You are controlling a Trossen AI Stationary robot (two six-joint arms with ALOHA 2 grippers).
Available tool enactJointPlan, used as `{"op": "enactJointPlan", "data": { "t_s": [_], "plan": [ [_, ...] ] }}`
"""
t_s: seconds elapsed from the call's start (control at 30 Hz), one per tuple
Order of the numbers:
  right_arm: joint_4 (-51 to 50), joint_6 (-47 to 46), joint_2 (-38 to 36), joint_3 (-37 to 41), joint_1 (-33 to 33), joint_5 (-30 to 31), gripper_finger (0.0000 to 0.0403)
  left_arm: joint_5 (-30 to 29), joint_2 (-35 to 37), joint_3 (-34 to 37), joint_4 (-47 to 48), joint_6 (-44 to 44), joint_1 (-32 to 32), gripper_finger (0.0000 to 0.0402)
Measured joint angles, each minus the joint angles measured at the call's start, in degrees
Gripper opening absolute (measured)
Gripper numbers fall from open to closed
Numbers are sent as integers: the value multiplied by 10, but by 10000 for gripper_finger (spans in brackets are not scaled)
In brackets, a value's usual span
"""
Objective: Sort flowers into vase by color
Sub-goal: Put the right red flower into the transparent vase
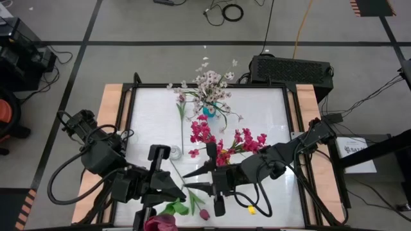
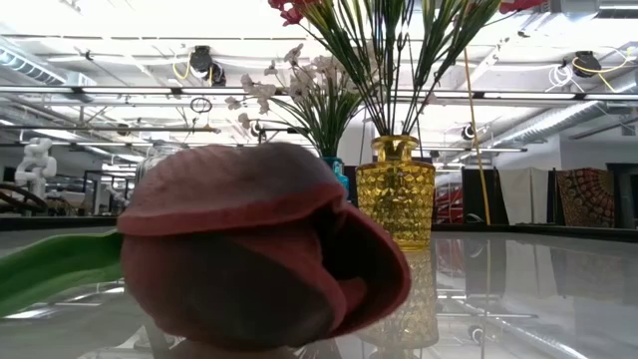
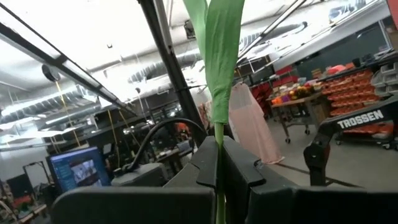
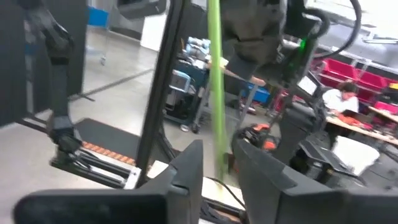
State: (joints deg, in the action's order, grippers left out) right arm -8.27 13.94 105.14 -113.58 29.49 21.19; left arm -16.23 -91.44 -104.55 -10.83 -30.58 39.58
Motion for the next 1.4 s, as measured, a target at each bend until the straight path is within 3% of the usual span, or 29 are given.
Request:
{"op": "enactJointPlan", "data": {
  "t_s": [0.2, 0.33, 1.0, 1.4],
  "plan": [
    [9, 18, -4, 0, 14, 26, 141, -7, 0, 0, 2, -3, 7, 8],
    [9, 18, -4, 0, 15, 27, 150, -8, 0, 0, 3, -3, 4, 8],
    [12, 21, -4, 0, 15, 25, 17, -4, 0, 0, 8, -15, -21, 8],
    [16, 35, -3, 0, 21, 25, 99, -4, 0, 0, 23, -12, -23, 8]
  ]
}}
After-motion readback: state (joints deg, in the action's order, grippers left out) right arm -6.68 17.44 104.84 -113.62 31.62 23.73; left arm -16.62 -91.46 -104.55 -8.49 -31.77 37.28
